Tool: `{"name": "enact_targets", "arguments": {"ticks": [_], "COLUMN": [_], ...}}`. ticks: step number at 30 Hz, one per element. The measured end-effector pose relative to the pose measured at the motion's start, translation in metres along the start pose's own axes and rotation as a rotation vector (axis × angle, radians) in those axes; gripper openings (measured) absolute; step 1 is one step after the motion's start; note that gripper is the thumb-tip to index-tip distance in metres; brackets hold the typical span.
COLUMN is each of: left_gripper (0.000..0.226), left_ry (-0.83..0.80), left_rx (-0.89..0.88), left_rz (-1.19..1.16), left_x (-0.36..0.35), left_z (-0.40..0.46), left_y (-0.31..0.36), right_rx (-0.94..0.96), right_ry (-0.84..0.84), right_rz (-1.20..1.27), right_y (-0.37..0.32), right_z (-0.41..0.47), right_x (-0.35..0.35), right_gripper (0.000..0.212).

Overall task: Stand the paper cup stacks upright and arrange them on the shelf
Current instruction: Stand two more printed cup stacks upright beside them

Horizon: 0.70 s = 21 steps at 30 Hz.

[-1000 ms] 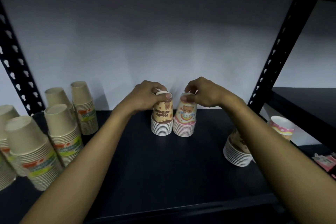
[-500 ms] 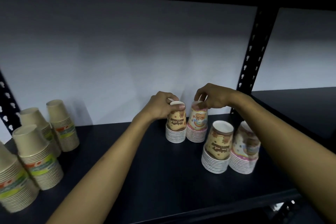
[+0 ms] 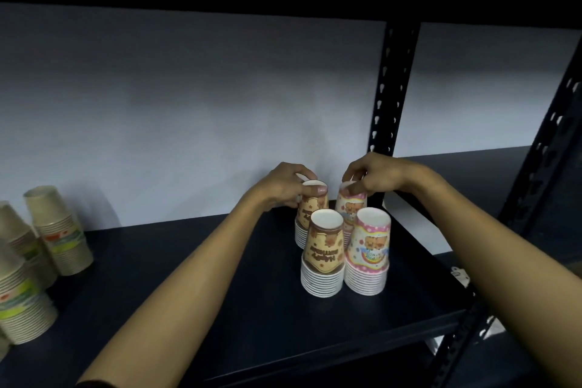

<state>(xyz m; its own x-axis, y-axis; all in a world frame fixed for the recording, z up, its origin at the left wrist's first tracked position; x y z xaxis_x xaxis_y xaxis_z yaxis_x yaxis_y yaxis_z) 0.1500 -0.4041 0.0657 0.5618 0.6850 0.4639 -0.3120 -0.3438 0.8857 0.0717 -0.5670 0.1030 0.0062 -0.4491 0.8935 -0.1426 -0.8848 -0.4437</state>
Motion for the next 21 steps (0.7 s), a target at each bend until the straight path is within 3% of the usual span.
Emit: {"name": "enact_targets", "arguments": {"ticks": [6,11,16,21], "left_gripper": [0.039,0.041,0.065,0.056], "left_ry": [0.022,0.048,0.159,0.26], "left_rx": [0.003,-0.045,-0.043,-0.074], "left_rz": [-0.017,0.011,0.129,0.2], "left_x": [-0.004,-0.007,0.011,0.038], "left_z": [-0.005,-0.016,-0.035,-0.061], "left_y": [-0.001,0.0,-0.003,0.0], "right_rx": [0.015,0.025,0.066,0.192], "right_ry": [-0.002,0.03,0.155,0.282], "right_rz": [0.019,-0.043,-0.001,0.15], "right_y": [0.004,0.004,-0.003,-0.038], "right_z": [-0.004,-0.011,-0.02,-0.025], "right_x": [-0.001,-0.004,-0.004,0.006], "right_gripper": [0.035,0.056,0.062,0.06]}}
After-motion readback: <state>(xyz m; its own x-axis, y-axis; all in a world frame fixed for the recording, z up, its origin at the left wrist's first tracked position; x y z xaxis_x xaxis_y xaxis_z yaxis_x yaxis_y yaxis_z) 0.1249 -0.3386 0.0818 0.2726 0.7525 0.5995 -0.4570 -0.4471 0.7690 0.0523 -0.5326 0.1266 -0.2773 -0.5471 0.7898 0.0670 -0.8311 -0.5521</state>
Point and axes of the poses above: each hand's wrist, its own z-axis towards the middle knuckle, its own x-axis out of the back of the hand, y = z × x, the point moved 8 cm from there along z, towards the middle knuckle
